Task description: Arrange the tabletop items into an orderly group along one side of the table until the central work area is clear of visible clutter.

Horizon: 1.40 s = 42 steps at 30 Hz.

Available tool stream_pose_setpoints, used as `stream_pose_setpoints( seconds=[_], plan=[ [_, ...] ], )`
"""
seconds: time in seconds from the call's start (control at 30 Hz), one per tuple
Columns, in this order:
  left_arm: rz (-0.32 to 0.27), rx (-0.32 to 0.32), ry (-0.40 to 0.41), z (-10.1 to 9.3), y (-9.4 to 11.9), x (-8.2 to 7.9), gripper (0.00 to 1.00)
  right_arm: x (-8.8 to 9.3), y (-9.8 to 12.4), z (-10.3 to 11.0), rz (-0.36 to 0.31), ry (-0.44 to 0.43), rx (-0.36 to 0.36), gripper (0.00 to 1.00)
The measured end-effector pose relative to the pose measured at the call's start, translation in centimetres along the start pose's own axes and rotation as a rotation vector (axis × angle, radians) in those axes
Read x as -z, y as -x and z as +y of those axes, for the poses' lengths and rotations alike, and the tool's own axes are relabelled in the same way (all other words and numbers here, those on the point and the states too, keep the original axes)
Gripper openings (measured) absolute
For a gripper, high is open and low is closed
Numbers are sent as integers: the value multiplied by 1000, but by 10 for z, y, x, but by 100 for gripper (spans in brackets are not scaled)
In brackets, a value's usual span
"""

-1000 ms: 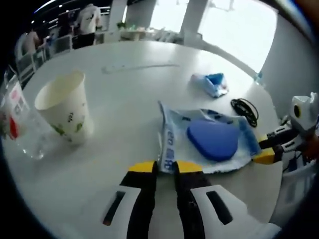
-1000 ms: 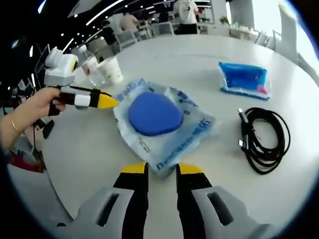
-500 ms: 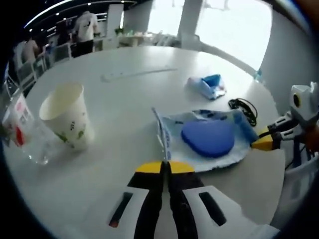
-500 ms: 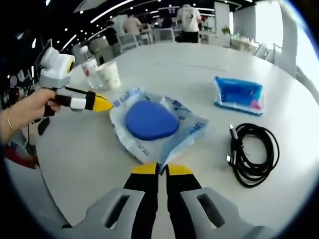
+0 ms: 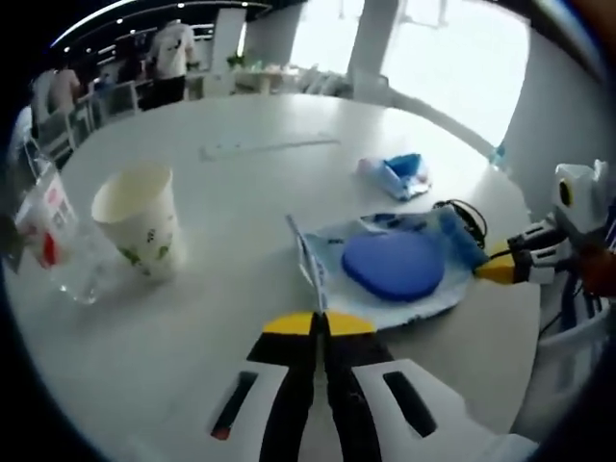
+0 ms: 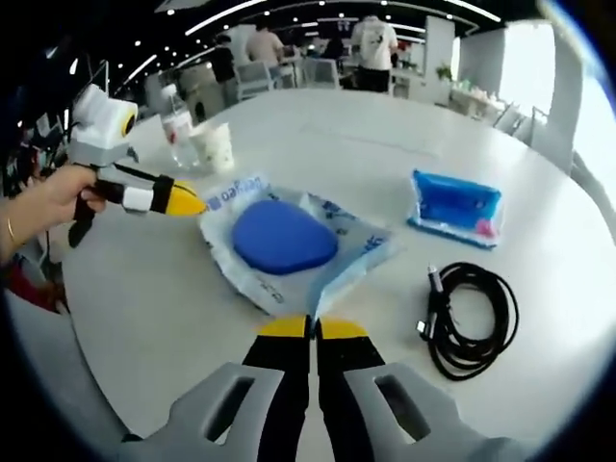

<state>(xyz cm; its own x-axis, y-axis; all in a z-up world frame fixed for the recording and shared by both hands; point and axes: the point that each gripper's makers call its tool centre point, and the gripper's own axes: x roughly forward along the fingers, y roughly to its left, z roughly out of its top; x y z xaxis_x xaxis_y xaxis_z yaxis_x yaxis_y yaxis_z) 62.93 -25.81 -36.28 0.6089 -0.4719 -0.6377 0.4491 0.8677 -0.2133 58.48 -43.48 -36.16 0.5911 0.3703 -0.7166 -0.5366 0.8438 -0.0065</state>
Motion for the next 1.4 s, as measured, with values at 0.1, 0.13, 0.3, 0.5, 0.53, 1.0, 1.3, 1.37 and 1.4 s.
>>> stream_pose_setpoints(
  seconds=[0.1,0.13,0.3,0.5,0.53,1.0,1.3,1.37,1.4],
  plan=[
    [-10,2,6,-1,4,-3,0,-8,1,-5,-12,40,18,1],
    [-14,1,16,-1,4,-4,0,-9,0,-5,-13,43,19,1],
    [-55,-2,-13,-4,9,-12,0,-25,0,-17,-30,97,51,1],
    [-96,-17,-3,-4,12,-23,0,-44,-10,-33,-37,122,72,1],
    [-99,-20,-1,-4,11,-24,0,-47,-12,-35,-39,120,73,1],
    [-124,-74,40,12,6,-42,1,-77,-37,-47,-45,138,94,1],
    [-127,-98,61,26,-3,-47,1,-88,-55,-54,-57,119,109,1],
    [-127,-103,64,28,-5,-47,1,-88,-61,-55,-54,113,109,1],
    [-128,-109,68,30,-7,-47,1,-88,-63,-56,-54,102,110,1]
  ],
)
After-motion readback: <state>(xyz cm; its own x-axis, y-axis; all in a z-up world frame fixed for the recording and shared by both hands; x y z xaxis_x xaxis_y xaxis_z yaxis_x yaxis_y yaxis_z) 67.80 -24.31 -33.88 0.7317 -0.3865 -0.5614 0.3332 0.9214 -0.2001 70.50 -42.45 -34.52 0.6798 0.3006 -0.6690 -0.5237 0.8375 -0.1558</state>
